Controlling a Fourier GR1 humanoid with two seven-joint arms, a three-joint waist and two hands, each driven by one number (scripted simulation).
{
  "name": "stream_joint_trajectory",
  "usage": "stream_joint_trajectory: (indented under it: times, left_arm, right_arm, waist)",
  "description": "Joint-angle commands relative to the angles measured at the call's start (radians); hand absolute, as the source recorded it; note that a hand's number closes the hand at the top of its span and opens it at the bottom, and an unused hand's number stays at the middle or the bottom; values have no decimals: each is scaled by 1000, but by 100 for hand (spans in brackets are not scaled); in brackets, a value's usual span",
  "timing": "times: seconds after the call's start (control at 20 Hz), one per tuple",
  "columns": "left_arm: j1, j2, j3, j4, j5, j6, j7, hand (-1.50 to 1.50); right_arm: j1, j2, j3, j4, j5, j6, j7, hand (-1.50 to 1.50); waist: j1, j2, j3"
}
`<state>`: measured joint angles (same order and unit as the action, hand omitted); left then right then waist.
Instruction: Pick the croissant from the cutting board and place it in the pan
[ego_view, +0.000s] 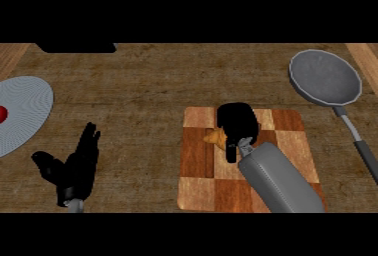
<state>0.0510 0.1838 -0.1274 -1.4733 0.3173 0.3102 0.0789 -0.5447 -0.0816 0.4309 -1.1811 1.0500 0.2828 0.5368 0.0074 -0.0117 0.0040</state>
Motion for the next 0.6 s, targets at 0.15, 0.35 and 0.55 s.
stream_joint_trajectory:
  times: [0.15,0.35,0.55]
  left_arm:
    - [-17,-52,-13,60,-22,7,18,0]
    - [19,-29,11,30,-10,-6,29,0]
    - [65,-46,-21,-37,-39,1,47,0]
  right_arm:
    - [79,22,-5,4,10,-41,-74,150]
    - [162,-15,-29,-112,-74,26,-147,150]
    - [155,-14,-26,-222,-20,31,-107,150]
  waist:
    - [-8,12,-4]
    - [-13,10,-4]
    - [-7,10,-4]
